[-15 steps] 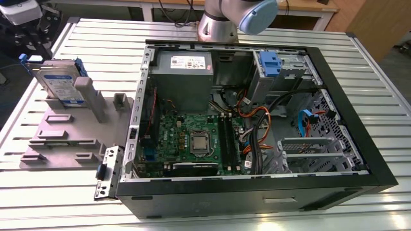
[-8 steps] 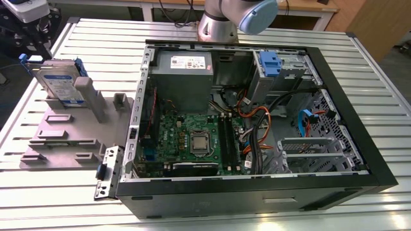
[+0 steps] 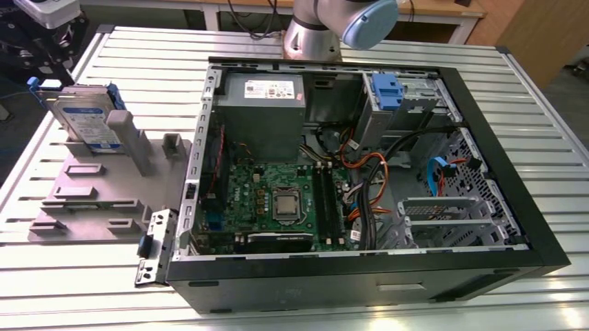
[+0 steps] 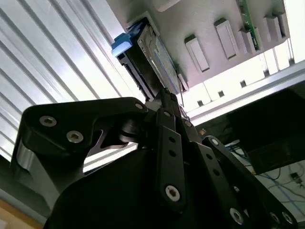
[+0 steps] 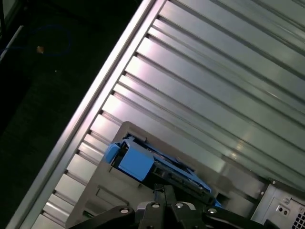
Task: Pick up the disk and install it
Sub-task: 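Pick up the disk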
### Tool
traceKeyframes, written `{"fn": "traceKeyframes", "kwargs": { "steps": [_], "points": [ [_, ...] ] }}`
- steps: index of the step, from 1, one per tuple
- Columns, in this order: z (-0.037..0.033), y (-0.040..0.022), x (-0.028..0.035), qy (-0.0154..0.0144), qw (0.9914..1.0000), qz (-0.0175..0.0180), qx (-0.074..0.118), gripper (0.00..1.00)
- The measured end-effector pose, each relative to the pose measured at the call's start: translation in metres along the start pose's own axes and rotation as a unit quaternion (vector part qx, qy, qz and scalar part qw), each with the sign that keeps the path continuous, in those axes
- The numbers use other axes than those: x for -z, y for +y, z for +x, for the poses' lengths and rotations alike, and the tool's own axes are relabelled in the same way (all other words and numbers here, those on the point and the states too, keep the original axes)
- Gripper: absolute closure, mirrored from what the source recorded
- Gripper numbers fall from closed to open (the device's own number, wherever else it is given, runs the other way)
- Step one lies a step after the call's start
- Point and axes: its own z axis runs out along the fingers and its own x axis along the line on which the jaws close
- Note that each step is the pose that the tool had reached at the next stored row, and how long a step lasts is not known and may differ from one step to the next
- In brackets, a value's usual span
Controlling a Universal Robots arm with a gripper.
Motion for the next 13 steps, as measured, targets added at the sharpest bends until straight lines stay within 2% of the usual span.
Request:
{"fn": "traceKeyframes", "kwargs": {
  "steps": [3, 6, 10, 13],
  "points": [
    [0.0000, 0.0000, -0.0002, 0.0012, 0.99964, -0.0007, 0.027, 0.89],
    [0.0000, 0.0000, -0.0004, 0.0024, 0.99855, -0.0014, 0.054, 0.89],
    [0.0000, 0.0000, -0.0007, 0.0040, 0.99591, -0.0023, 0.090, 0.89],
    [0.0000, -0.0001, -0.0010, 0.0052, 0.99302, -0.0030, 0.118, 0.89]
  ]
}}
